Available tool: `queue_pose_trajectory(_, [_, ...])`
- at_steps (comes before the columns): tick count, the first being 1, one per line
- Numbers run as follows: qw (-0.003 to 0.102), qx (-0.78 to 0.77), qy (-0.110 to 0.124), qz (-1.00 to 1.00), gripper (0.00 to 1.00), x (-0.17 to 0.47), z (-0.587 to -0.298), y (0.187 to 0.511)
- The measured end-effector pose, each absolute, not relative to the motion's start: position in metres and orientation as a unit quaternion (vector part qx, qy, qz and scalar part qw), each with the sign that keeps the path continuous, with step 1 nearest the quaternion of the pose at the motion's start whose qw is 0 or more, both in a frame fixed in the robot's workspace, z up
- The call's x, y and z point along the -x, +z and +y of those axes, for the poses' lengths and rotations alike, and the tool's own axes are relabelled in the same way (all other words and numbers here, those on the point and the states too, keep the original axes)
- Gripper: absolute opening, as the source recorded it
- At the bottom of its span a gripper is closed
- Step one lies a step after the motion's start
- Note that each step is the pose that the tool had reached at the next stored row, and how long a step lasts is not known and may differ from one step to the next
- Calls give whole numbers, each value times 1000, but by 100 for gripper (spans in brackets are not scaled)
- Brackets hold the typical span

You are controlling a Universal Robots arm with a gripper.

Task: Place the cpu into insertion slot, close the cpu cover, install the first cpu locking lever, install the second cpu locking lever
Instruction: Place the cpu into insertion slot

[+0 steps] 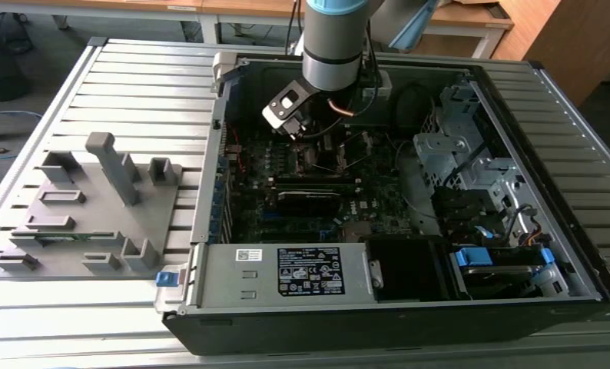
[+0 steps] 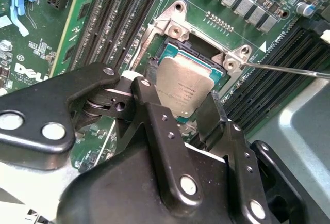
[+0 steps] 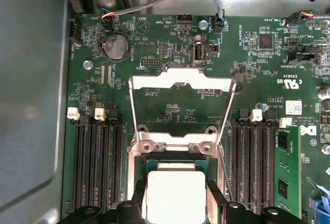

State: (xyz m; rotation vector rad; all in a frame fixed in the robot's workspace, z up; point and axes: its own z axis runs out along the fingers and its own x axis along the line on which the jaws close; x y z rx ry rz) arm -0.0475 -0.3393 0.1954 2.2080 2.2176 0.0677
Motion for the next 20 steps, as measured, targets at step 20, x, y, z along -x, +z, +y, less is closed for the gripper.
queue_pose_trajectory(20, [6, -703, 21, 711, 54, 48, -337, 192])
